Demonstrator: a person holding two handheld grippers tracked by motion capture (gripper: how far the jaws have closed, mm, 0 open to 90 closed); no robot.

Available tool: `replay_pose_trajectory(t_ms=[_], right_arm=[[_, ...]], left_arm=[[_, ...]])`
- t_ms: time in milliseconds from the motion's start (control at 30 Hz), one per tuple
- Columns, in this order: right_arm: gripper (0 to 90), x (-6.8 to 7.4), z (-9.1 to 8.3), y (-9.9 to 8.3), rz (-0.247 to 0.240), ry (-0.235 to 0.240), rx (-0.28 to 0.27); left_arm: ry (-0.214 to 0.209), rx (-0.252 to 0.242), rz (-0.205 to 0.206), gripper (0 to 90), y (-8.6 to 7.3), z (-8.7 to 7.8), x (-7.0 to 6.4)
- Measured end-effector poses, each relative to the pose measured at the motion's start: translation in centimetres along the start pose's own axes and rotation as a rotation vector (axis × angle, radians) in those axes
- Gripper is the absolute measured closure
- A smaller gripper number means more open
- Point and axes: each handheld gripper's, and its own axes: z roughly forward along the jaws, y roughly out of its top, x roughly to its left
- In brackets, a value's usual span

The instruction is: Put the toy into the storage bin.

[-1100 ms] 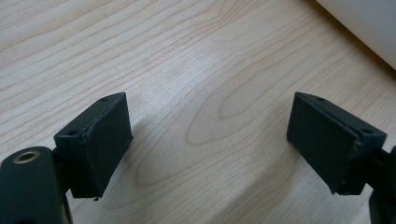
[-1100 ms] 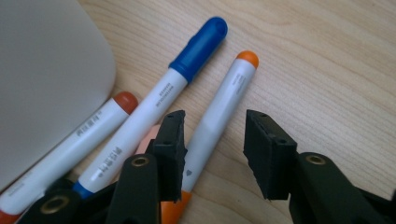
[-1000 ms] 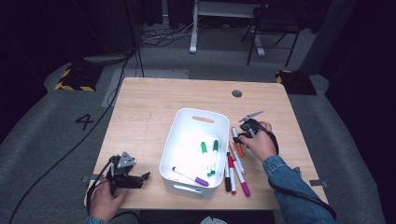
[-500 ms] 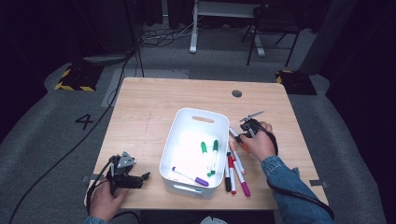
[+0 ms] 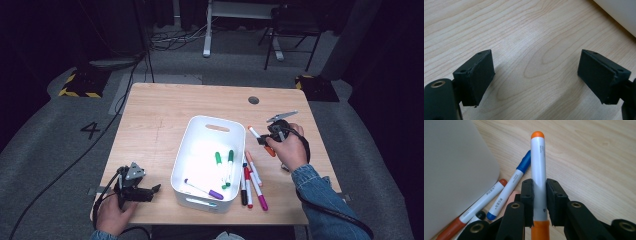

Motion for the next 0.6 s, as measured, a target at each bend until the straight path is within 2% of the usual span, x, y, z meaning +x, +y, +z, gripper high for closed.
replay_pose_trajectory(t_ms=[267,400,600], right_arm=[[77.1,0.9,-3.5,0.9,-0.038,0.01,-0.061],[77.1,1.9,-5.1,1.2,-0.055,0.021,-0.083],[77.1,3.4,-7.3,1.6,-0.109,0.028,-0.104]], left_arm=[[0.0,0.0,0.0,14.1,0.0,0.0,0.0],[-0.001,0.0,-0.001,14.1,0.0,0.0,0.0],[0.0,0.0,0.0,14.1,0.0,0.0,0.0]])
